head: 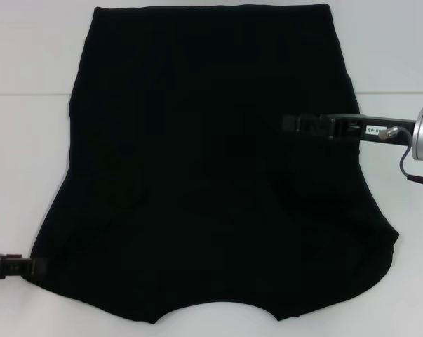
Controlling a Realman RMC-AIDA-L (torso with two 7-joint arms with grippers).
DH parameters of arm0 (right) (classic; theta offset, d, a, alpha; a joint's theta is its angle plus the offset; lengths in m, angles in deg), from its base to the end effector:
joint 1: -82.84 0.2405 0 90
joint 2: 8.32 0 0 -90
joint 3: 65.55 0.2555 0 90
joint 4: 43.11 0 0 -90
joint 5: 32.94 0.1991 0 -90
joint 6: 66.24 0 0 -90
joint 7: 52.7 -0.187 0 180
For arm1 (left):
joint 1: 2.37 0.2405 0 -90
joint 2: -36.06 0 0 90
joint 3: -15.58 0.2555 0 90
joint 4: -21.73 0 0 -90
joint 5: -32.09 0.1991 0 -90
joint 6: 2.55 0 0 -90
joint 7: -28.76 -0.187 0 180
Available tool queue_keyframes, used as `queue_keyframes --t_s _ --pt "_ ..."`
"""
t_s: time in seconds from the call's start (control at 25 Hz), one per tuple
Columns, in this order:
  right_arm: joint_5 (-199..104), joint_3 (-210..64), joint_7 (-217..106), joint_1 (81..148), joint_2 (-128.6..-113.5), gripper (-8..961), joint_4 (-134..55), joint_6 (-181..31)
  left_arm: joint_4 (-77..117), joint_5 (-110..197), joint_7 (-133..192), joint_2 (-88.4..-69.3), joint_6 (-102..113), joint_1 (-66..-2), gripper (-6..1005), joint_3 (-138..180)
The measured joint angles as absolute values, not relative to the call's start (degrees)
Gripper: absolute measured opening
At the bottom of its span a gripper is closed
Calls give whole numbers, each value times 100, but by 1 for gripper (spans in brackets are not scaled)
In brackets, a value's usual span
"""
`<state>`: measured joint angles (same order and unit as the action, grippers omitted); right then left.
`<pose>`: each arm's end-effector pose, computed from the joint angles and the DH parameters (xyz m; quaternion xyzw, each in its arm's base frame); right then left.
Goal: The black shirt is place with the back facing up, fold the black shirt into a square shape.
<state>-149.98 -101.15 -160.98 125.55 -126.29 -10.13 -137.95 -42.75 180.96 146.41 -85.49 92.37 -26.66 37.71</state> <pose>0.2074 0.4240 -0.0305 -0.8525 0.4197 0.2572 0.1759 -0.3452 0.2936 0.0355 -0.8100 -0.5421 -0.0515 0.2178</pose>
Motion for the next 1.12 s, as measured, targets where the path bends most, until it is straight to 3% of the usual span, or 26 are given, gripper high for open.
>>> queue_keyframes --t_s 1.12 --pt "-14912 -10114 -16096 12547 -12575 564 -989 -13847 -3891 18320 14682 -8513 8779 -2778 643 3864"
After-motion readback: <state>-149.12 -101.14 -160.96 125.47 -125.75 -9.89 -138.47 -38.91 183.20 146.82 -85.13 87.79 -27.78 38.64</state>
